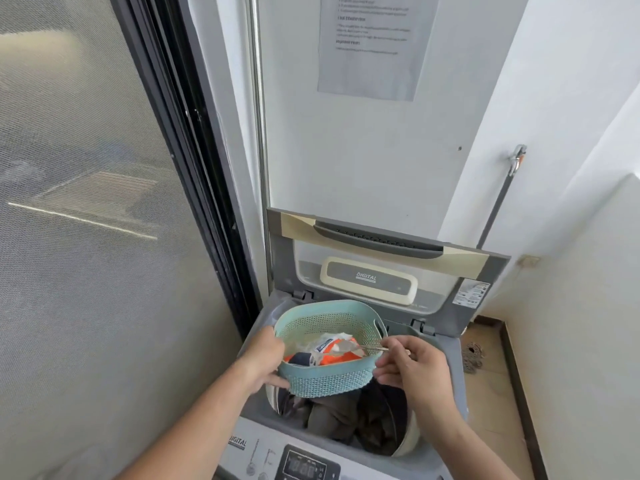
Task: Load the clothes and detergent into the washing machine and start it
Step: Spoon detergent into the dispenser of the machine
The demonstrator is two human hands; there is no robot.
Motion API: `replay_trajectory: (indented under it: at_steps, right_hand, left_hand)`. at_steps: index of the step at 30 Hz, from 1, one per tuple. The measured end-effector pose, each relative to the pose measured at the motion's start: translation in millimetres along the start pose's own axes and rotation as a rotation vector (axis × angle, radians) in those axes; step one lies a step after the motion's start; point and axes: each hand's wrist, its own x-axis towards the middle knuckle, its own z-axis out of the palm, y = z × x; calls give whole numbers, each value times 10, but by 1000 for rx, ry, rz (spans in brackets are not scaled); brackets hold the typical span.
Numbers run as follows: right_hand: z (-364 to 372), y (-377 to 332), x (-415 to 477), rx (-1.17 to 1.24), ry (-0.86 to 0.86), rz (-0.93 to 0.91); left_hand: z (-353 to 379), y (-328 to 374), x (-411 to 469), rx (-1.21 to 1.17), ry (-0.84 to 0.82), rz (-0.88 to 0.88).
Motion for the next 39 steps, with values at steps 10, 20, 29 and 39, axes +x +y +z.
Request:
replay_trajectory:
  at_steps: [10,20,29,39]
  right_hand:
    - [-87,-120,62,47,-46,2]
    - [-235,-186,456,121,63,-5]
    - [-152,266,1073,99,185,57]
    - [97,823,1406,-91,288,112]
  left_hand:
    - [-328,-48,302,-20,5,0]
    - [-485,32,282,-20,-15,-34]
    - [-723,-144,288,5,3,-77]
    - [-923,-144,143,-5,55,-107]
